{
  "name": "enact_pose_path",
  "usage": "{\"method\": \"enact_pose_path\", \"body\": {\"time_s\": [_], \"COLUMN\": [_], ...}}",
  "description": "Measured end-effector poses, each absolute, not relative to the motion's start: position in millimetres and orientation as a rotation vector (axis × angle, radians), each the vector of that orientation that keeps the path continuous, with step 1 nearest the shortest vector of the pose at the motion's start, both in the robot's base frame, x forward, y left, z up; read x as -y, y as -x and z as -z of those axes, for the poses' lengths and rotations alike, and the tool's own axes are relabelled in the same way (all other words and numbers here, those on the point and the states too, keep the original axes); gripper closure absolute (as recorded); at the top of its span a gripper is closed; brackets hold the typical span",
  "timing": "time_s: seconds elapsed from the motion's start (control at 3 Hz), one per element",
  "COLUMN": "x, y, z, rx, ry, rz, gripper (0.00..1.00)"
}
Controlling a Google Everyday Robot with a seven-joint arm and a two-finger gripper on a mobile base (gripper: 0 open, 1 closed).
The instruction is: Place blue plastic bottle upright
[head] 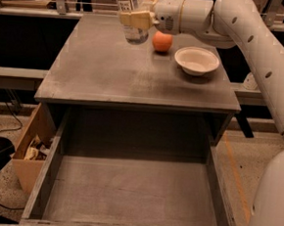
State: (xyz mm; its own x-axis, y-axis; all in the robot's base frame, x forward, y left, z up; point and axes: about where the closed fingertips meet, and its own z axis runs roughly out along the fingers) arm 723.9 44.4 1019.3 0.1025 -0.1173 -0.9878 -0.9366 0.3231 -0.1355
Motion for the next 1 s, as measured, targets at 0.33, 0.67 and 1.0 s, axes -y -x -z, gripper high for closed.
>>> {"method": "enact_pose_path", "body": {"time_s": [0.33,0.67,1.0], "x": [-62.2,-91.2,-114.5], "y": [-722.1,-721.3,-721.5], "z": [-999.4,-978.6,-960.3], "rx": [-1.317,-1.287,-1.266], "ry": [1.054,1.037,1.028], "rz": [-0.883,-0.966,-1.038], "gripper": [1.0,1.0,1.0]}}
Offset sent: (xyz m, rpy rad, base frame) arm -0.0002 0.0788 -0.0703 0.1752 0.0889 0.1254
